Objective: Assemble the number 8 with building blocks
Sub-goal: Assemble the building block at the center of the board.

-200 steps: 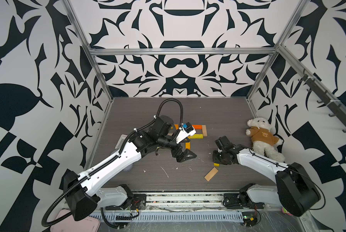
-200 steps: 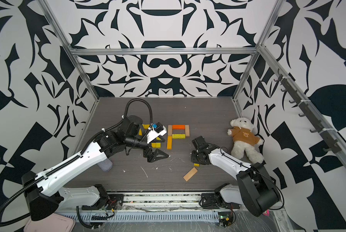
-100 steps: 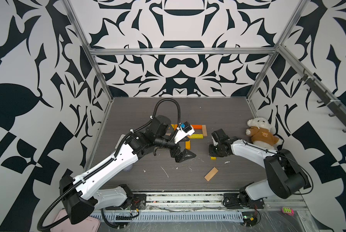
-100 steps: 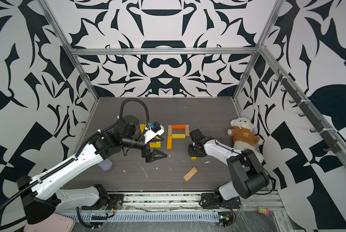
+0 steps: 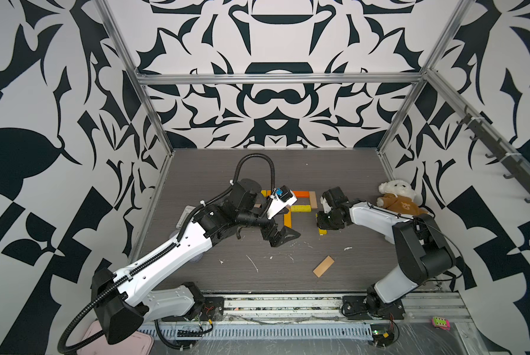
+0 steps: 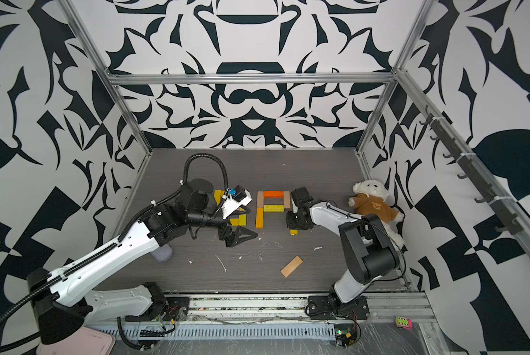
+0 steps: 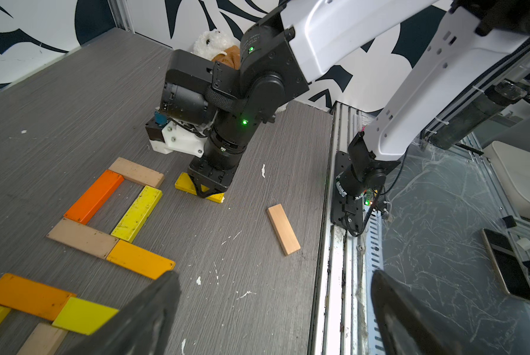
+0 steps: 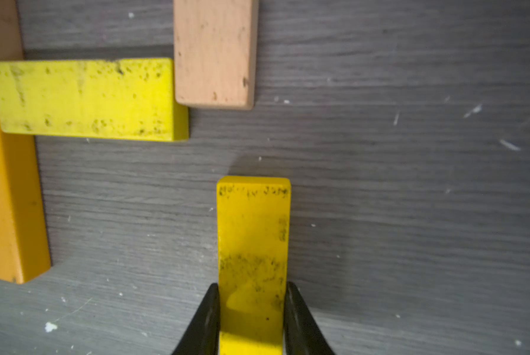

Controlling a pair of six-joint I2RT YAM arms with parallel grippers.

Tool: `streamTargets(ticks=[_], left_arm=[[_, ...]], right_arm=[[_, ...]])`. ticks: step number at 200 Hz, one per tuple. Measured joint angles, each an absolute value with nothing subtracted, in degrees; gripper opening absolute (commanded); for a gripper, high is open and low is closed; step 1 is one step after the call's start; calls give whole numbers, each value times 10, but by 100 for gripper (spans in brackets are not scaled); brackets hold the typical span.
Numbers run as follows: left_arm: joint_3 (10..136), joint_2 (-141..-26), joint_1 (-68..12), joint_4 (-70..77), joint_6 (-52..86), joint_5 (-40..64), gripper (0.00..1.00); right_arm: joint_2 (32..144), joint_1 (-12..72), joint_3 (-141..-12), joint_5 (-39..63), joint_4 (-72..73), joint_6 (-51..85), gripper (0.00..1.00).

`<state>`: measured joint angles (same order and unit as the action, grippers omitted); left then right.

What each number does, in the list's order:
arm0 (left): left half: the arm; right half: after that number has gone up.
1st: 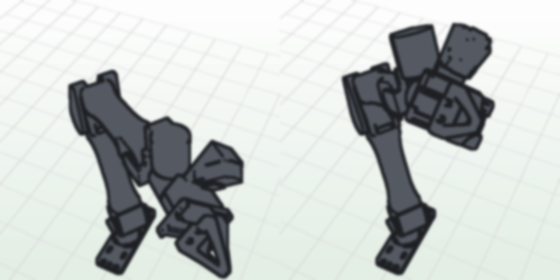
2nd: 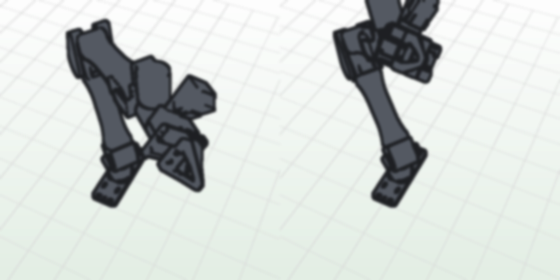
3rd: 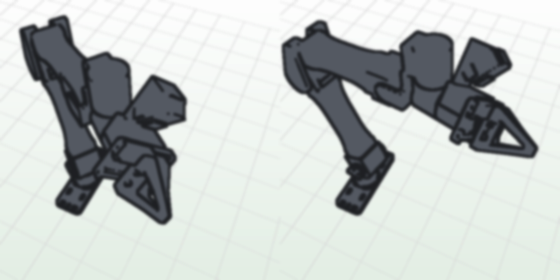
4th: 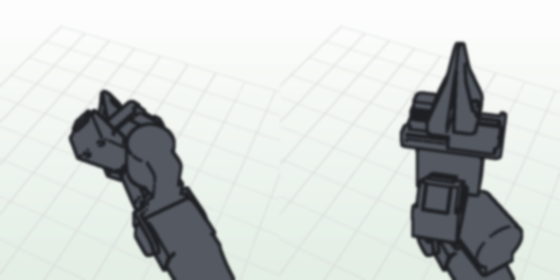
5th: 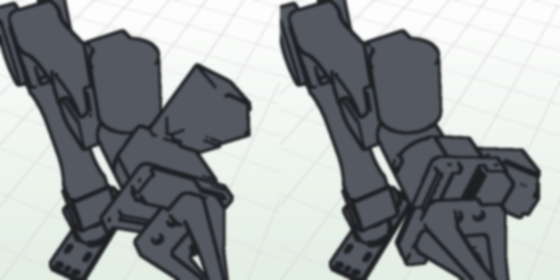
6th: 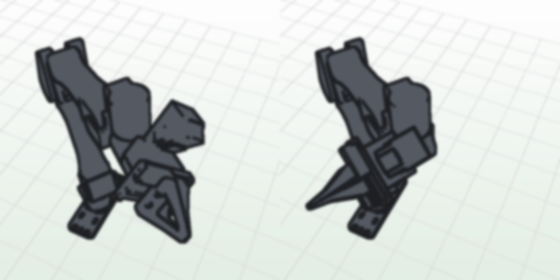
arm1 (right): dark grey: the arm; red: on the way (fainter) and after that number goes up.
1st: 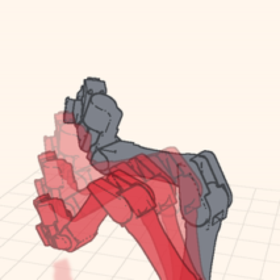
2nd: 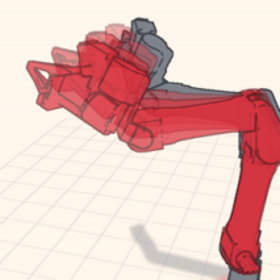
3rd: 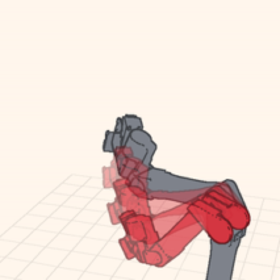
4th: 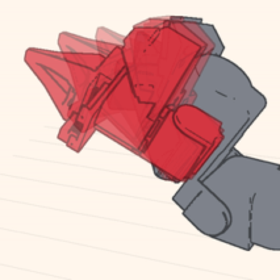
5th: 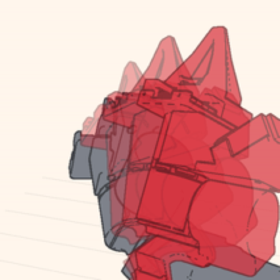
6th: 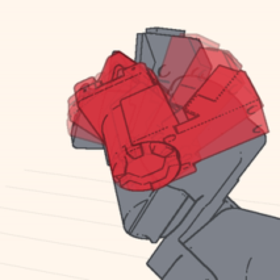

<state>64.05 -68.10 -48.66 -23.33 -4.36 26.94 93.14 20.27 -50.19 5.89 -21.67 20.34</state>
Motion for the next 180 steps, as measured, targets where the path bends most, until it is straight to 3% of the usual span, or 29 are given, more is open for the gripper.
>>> streamTargets(ticks=[144,180], left_arm=[[641,-681,-487,-234,-48,267,99],[641,-681,-487,-234,-50,266,99]], right_arm=[[973,202,-542,80,-193,206,28],[973,202,-542,80,-193,210,35]])
